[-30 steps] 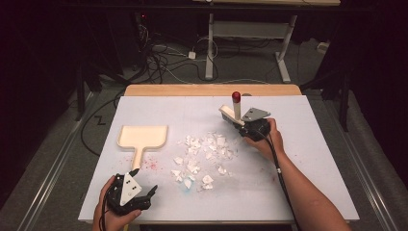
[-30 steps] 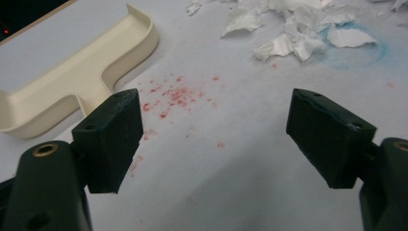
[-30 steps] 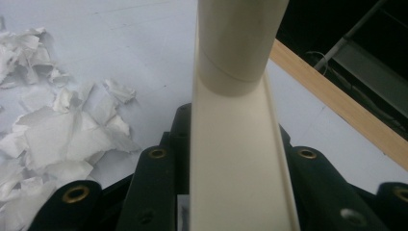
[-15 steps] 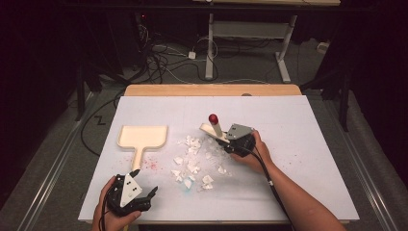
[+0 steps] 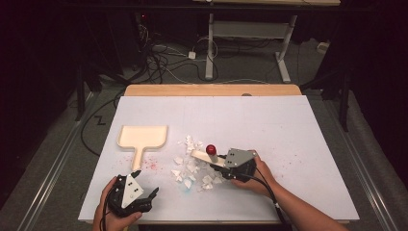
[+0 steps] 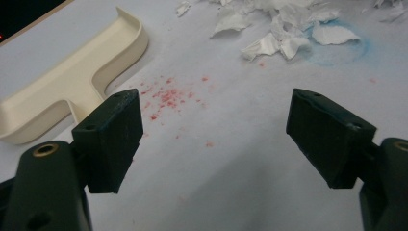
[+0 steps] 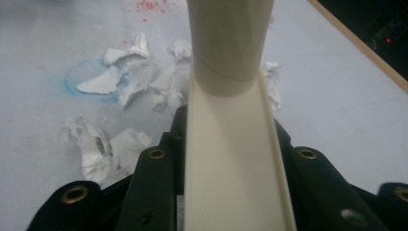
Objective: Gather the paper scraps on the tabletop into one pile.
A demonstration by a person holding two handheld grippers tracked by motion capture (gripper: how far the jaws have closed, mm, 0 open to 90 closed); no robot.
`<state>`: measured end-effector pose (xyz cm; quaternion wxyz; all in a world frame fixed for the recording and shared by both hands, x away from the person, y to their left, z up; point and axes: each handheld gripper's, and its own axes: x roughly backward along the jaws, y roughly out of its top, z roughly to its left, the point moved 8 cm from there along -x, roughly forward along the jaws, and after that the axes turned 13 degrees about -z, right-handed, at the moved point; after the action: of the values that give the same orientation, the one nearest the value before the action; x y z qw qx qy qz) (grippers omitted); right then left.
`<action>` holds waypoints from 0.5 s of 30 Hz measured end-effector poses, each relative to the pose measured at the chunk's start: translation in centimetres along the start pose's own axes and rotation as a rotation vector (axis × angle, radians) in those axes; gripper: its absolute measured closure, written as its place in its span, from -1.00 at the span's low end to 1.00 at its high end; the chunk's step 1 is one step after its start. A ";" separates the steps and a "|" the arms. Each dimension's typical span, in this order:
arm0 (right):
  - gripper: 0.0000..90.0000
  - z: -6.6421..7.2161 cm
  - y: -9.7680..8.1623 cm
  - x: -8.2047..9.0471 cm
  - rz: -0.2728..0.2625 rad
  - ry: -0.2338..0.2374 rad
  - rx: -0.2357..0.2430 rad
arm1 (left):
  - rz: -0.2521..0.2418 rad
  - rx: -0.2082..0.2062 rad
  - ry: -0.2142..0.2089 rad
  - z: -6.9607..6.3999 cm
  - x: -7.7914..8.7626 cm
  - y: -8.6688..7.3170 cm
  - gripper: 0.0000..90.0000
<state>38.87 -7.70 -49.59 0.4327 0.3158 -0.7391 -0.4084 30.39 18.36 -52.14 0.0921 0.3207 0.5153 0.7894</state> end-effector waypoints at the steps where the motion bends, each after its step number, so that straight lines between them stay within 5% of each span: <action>1: 0.50 -0.1 0.3 0.2 -0.009 -0.005 0.000 | 0.000 -0.001 0.000 0.0 0.0 0.0 -0.56; 7: 0.50 -1.3 1.6 1.3 -0.046 -0.042 0.000 | -0.004 -0.014 -0.001 0.1 -0.1 0.0 -0.56; 15: 0.50 -5.7 2.6 0.5 -0.062 -0.112 -0.003 | 0.001 0.012 -0.001 0.0 0.0 -0.1 -0.56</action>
<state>43.46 -8.76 -45.48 0.3782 0.3147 -0.7514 -0.4397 30.35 18.45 -52.22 0.0900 0.3220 0.5198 0.7861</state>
